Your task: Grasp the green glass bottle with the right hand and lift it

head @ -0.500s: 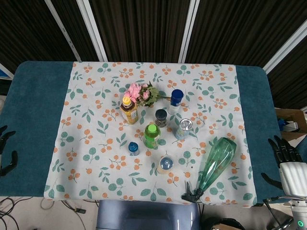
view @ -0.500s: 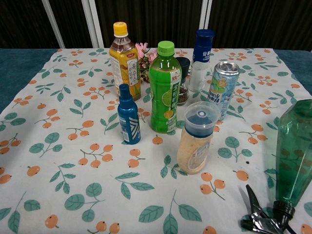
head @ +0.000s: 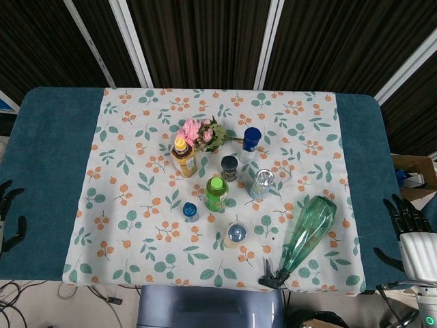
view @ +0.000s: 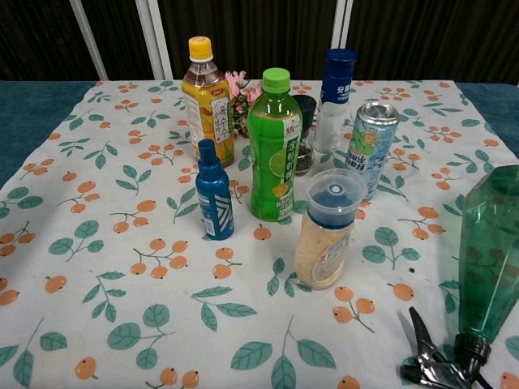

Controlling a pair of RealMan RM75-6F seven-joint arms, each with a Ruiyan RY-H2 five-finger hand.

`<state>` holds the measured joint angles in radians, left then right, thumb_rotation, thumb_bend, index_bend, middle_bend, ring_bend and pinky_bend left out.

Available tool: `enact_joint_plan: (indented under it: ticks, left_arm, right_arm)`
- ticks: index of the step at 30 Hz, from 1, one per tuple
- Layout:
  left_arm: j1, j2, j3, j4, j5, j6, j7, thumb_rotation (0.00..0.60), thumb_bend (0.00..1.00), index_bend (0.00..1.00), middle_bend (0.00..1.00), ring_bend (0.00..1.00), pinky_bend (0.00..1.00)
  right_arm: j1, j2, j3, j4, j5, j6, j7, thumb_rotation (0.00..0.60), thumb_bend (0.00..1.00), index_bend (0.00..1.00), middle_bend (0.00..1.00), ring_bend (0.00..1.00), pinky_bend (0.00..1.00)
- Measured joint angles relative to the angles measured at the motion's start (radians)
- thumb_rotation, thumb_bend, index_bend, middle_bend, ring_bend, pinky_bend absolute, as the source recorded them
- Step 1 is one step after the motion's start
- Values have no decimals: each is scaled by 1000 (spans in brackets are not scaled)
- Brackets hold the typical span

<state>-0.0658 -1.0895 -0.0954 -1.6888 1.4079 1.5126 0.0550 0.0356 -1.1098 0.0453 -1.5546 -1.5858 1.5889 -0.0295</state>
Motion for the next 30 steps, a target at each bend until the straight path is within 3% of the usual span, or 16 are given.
enact_joint_plan:
  ticks: [13,19,30]
  left_arm:
    - [2,-3,-6,-6,-15,4,5,600,521,175,58,34,0]
    - [4,-5,-10,-9,-26,5,9,600,522,175,57,34,0]
    - [2,-17,-7,-19,-41,-1,53,600,523,175,58,34,0]
  right_arm:
    - [14,8,-18,23,-26,-37,-7,600,130,0,20,40,169]
    - [55,25,-37,111,-99,-74,-28,600,130,0,22,41,169]
    - [199,31,-73,328,-267,-153,45,600,130,0,23,41,169]
